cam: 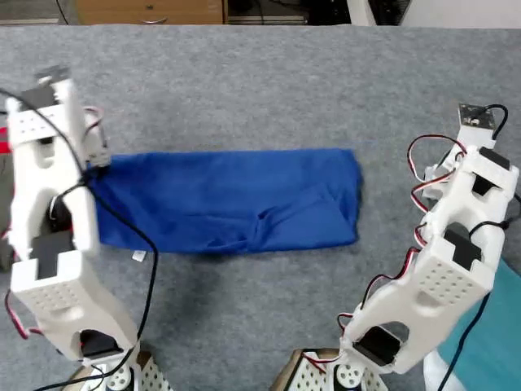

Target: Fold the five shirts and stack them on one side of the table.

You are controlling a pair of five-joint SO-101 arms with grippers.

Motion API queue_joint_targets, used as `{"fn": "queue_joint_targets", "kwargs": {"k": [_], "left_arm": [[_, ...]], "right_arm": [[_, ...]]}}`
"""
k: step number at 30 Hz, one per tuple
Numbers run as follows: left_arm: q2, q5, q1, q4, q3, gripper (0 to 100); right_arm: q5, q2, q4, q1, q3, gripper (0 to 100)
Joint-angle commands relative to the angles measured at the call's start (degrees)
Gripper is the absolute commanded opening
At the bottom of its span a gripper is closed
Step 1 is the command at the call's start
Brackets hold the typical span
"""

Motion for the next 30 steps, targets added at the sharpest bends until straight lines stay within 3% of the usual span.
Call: {"fn": "queue_joint_targets", "kwargs": {"k": [1, 5, 15, 21, 30], "left_arm": [[-0.57, 2.11, 8.62, 6.68, -5.54, 2], [-0.57, 5.8, 18.81, 9.49, -8.53, 2], [0.4, 13.19, 41.85, 7.47, -20.04, 2], [7.87, 18.73, 49.49, 4.22, -28.4, 2], [22.55, 23.12, 55.03, 1.76, -50.9, 2]], "right_arm": [[-0.44, -1.71, -1.14, 1.01, -0.22, 0.5], [-0.44, -1.71, -1.14, 0.84, -0.22, 0.5], [-0.44, -1.71, -1.23, 0.57, -0.22, 0.5], [-0.44, -1.71, -1.23, 0.57, -0.13, 0.5], [-0.44, -1.71, -1.23, 0.22, -0.13, 0.5]]}}
